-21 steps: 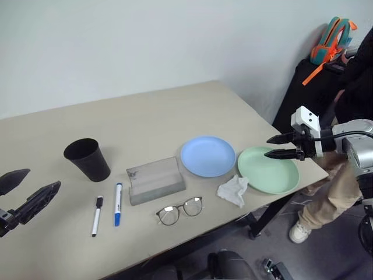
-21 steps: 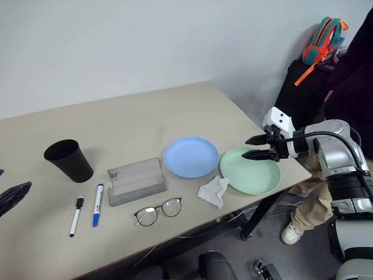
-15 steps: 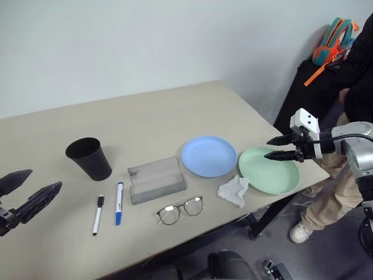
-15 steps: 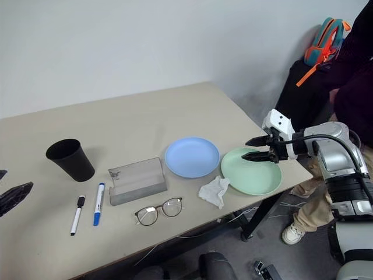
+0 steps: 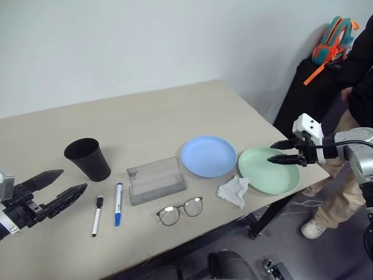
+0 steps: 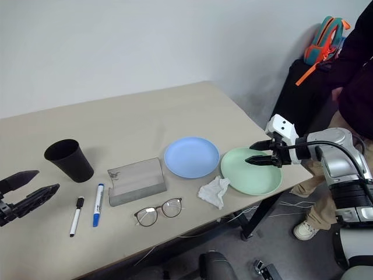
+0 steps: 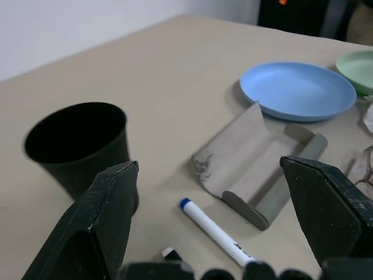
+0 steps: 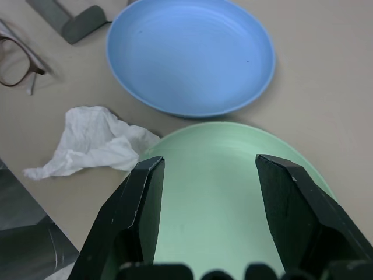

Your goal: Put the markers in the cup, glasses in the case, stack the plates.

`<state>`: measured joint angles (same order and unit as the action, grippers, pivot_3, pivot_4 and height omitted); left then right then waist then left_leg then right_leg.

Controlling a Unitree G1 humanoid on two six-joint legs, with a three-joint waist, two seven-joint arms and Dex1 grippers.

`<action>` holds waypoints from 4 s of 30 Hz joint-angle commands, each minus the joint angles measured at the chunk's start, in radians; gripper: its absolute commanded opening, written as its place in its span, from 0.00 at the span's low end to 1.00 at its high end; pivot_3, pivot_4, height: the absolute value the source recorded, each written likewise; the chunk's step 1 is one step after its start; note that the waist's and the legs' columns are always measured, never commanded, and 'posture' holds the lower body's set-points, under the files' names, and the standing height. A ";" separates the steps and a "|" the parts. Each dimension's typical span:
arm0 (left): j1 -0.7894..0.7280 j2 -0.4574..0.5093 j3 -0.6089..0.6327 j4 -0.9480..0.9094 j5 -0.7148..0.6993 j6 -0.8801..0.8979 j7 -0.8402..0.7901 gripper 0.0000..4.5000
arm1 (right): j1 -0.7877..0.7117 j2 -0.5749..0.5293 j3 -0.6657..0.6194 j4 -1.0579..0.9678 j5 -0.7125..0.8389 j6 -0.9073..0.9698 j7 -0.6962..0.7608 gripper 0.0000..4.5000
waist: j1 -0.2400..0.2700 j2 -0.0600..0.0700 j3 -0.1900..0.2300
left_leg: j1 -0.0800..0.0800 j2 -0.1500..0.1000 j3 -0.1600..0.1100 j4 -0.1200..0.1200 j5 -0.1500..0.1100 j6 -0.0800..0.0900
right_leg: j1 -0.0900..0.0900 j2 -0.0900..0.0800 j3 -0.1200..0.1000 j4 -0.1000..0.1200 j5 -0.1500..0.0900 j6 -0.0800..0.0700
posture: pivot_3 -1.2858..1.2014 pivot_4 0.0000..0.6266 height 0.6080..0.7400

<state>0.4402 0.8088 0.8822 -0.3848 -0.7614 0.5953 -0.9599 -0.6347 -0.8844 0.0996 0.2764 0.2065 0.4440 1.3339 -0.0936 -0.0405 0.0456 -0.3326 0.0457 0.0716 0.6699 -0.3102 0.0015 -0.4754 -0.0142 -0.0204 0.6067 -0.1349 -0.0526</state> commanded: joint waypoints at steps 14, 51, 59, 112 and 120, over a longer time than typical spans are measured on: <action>0.004 -0.007 -0.009 -0.015 0.021 -0.055 -0.015 0.92 | -0.027 -0.012 -0.044 0.243 -0.072 -0.037 -0.175 0.60 | -0.001 -0.001 0.000 | 0.001 -0.001 0.000 0.000 0.000 0.000 | 0.000 0.000 0.001 -0.001 0.000 0.000 | 0.52 0.00 0.99; 0.128 -0.069 0.044 -0.080 0.012 -0.077 0.012 0.92 | -0.226 0.174 -0.105 0.704 -0.124 0.069 -0.402 0.00 | -0.010 0.002 0.001 | 0.008 -0.001 -0.001 -0.001 0.000 0.001 | 0.007 0.000 0.004 -0.001 0.000 0.000 | 0.52 0.00 0.99; 0.135 -0.078 0.042 -0.092 0.009 -0.076 0.026 0.92 | -0.357 0.210 -0.136 0.778 -0.124 0.036 -0.501 0.00 | -0.017 0.004 0.002 | 0.008 -0.001 -0.002 -0.001 0.000 0.001 | 0.007 0.000 0.005 -0.001 0.000 0.000 | 0.52 0.00 0.99; 0.195 -0.111 0.076 -0.156 -0.020 -0.071 0.067 0.92 | -0.634 0.672 -0.223 0.948 -0.096 0.206 -0.754 0.00 | -0.035 0.008 0.005 | 0.006 -0.001 -0.002 -0.007 0.001 0.008 | 0.004 0.001 0.006 -0.001 0.000 0.001 | 0.52 0.00 0.99; 0.188 -0.106 0.072 -0.149 -0.016 -0.073 0.064 0.92 | -0.626 0.665 -0.202 0.953 -0.114 0.214 -0.747 0.16 | -0.035 0.008 0.005 | 0.006 -0.001 -0.002 -0.007 0.001 0.008 | 0.004 0.001 0.006 -0.001 0.000 0.001 | 0.52 0.00 0.99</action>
<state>0.6345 0.6944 0.9248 -0.5125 -0.7641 0.5364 -0.8950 -1.2223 -0.2132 -0.1014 1.2464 0.0954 0.6583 0.5883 -0.1286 -0.0321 0.0510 -0.3262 0.0445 0.0696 0.6625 -0.3089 0.0094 -0.4710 -0.0128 -0.0146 0.6061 -0.1345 -0.0518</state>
